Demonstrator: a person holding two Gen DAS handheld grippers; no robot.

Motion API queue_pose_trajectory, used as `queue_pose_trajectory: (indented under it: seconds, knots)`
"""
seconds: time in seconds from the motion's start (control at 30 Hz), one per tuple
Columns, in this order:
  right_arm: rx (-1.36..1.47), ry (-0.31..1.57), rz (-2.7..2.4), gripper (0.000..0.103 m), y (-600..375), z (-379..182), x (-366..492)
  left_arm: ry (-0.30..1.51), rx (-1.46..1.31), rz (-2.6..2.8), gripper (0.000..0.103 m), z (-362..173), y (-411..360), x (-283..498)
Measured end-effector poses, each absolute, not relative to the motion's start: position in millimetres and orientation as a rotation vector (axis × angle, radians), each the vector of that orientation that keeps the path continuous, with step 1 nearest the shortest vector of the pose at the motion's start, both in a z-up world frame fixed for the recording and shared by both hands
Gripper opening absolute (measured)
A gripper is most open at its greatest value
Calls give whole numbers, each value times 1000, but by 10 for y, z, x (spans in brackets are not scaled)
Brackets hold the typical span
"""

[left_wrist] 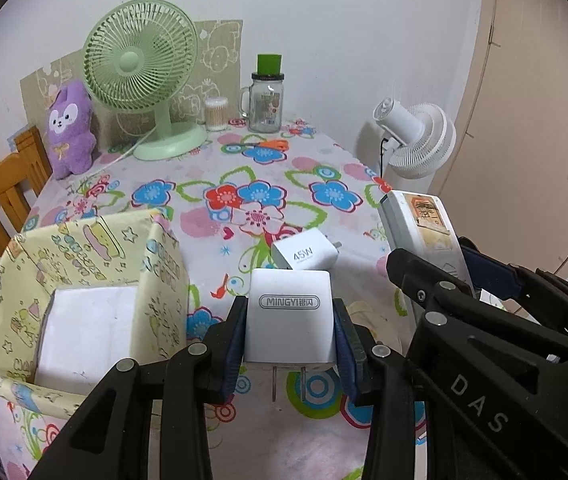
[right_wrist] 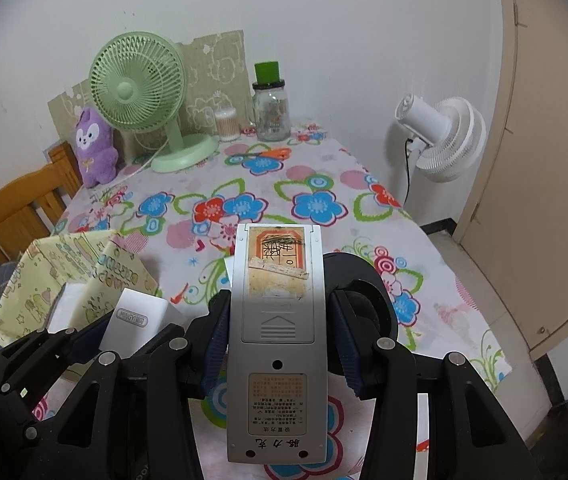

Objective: Organize rigid objects
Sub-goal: 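Carry the MINGYI charger with the left tool and the remote with the right tool over the fabric box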

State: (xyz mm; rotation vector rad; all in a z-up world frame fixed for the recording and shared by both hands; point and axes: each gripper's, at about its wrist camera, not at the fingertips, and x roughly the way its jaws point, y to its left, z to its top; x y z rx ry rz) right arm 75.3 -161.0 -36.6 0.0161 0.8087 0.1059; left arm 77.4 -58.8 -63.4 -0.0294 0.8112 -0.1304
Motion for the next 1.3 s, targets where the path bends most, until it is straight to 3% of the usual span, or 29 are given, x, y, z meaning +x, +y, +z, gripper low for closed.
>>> queue_pose_trajectory:
  seconds: [1.3]
  knots:
    - [2,778,150,51,-814,2,752,757,-18,-66,41,-241,173,683]
